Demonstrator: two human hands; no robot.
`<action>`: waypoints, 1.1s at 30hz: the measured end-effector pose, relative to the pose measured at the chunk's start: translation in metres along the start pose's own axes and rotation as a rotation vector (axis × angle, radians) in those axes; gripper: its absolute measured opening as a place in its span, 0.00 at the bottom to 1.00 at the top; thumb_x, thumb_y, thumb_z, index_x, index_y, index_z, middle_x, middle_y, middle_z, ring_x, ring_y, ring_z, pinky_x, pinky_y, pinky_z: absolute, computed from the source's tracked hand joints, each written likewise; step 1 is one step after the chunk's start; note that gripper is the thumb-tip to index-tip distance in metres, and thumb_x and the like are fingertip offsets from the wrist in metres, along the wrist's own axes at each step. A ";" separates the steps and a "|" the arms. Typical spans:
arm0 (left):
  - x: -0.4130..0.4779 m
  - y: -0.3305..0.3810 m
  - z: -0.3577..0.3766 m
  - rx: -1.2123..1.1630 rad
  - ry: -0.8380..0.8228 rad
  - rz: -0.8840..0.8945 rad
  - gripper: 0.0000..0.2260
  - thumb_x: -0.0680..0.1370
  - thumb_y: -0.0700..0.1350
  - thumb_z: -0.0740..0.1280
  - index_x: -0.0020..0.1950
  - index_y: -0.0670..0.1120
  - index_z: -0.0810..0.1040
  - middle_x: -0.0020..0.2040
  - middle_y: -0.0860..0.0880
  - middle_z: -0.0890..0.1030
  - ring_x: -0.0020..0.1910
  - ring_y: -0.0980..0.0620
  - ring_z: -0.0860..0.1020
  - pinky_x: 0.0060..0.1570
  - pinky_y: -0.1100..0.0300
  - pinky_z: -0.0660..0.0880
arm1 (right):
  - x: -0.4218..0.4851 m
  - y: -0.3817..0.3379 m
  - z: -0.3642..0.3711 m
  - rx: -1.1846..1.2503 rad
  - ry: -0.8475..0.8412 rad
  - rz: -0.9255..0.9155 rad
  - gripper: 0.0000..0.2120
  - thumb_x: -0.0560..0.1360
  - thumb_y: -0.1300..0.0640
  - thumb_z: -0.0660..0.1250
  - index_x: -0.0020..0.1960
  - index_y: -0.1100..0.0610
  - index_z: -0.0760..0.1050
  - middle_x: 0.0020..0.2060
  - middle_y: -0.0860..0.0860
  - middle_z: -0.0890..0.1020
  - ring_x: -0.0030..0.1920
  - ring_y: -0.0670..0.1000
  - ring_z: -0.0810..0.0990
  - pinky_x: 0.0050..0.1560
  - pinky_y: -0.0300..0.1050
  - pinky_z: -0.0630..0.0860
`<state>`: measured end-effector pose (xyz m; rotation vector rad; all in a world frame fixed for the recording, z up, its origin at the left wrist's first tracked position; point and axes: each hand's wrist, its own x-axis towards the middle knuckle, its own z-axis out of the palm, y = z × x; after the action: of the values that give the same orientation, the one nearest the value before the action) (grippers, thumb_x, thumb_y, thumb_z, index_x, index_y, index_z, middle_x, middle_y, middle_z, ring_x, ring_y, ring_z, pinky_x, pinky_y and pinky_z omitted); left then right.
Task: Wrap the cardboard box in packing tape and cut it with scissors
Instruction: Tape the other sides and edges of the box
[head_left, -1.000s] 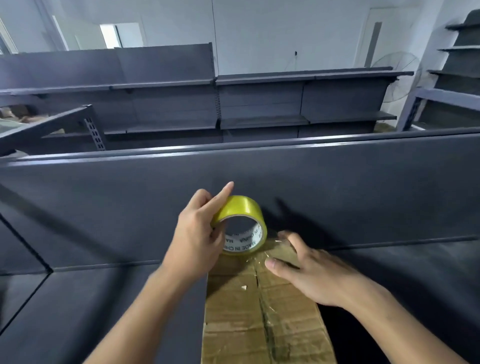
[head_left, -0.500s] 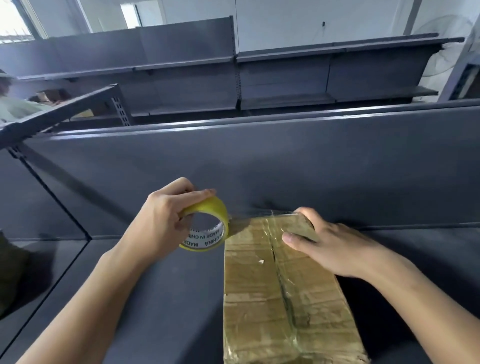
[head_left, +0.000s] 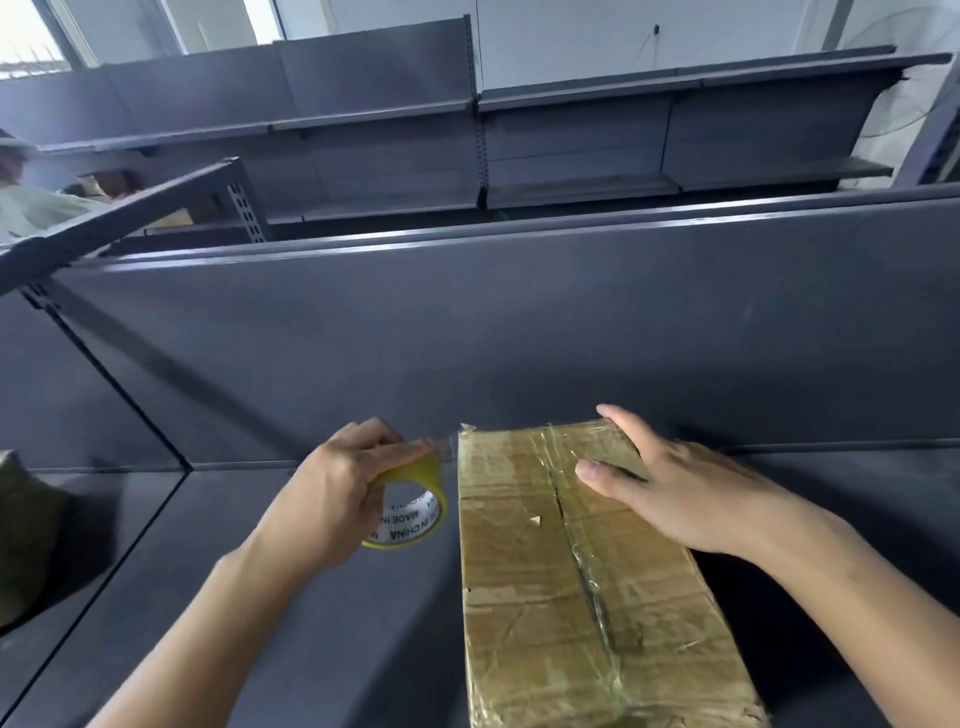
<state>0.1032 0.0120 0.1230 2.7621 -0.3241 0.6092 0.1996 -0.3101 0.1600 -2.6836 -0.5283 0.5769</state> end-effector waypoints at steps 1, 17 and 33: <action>-0.002 0.001 0.005 -0.025 0.016 0.000 0.32 0.67 0.30 0.58 0.67 0.49 0.82 0.51 0.52 0.79 0.46 0.46 0.80 0.48 0.53 0.79 | 0.000 0.000 0.002 -0.032 0.011 -0.023 0.39 0.71 0.20 0.44 0.77 0.29 0.35 0.82 0.43 0.54 0.82 0.57 0.50 0.77 0.59 0.59; -0.006 0.018 0.037 -0.419 0.111 -0.074 0.17 0.65 0.49 0.82 0.53 0.51 0.86 0.47 0.53 0.79 0.39 0.54 0.81 0.37 0.67 0.76 | 0.009 -0.078 0.028 -0.424 0.200 -0.383 0.44 0.75 0.24 0.42 0.79 0.52 0.56 0.78 0.52 0.61 0.81 0.56 0.50 0.75 0.73 0.39; -0.020 0.031 0.066 -0.660 0.431 -0.300 0.34 0.73 0.48 0.71 0.78 0.56 0.66 0.47 0.58 0.77 0.45 0.57 0.79 0.51 0.64 0.76 | 0.020 -0.032 0.011 -0.009 0.278 -0.357 0.42 0.58 0.12 0.45 0.57 0.39 0.69 0.52 0.39 0.74 0.59 0.45 0.71 0.67 0.52 0.63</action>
<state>0.1010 -0.0357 0.0643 1.9402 -0.0008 0.8148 0.2027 -0.2714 0.1572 -2.5302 -0.8988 0.1008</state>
